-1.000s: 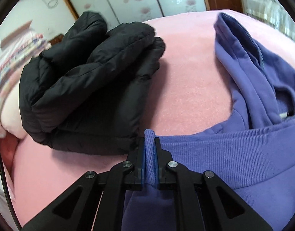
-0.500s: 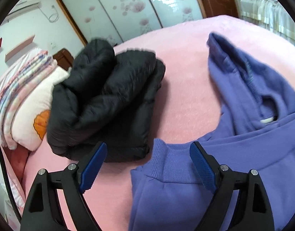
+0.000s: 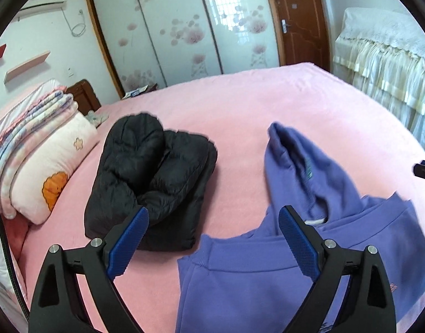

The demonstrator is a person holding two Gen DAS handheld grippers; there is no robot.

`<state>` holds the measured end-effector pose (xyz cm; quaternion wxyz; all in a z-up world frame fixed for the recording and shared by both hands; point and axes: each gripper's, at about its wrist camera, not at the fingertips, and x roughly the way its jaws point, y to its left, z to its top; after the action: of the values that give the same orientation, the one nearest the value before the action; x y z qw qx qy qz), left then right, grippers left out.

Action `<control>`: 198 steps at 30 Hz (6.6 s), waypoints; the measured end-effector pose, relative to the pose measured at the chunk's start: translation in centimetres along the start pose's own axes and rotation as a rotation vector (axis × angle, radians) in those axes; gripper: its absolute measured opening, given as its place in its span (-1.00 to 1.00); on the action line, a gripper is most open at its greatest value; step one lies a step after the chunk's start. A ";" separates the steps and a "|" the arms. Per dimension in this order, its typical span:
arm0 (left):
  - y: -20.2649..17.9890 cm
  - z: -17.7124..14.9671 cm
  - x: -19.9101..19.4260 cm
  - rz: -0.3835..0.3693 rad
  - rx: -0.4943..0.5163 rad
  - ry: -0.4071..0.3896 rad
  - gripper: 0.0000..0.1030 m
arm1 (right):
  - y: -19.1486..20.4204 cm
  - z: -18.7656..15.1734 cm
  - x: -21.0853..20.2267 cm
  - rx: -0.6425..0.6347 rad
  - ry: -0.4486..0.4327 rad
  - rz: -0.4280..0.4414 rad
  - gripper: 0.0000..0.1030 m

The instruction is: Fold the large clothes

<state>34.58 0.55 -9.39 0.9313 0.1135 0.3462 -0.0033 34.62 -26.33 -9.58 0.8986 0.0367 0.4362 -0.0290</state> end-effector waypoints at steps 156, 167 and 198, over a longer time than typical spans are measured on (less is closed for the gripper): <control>-6.5 -16.8 1.6 -0.490 -0.237 0.343 -0.12 | 6.7 -15.3 -3.8 0.081 0.127 0.166 -0.90; -7.1 -21.0 2.9 -0.451 -0.273 0.344 -0.12 | 5.4 -20.9 -1.1 0.080 0.160 0.082 -0.91; 2.1 -16.6 -4.3 -0.300 -0.393 0.263 0.47 | 8.7 -15.6 -11.2 0.020 -0.064 0.179 -0.52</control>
<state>20.82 5.81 -18.33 0.8716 -0.1224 0.4709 -0.0593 16.24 -15.99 -10.05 0.9106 0.0837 0.4020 0.0457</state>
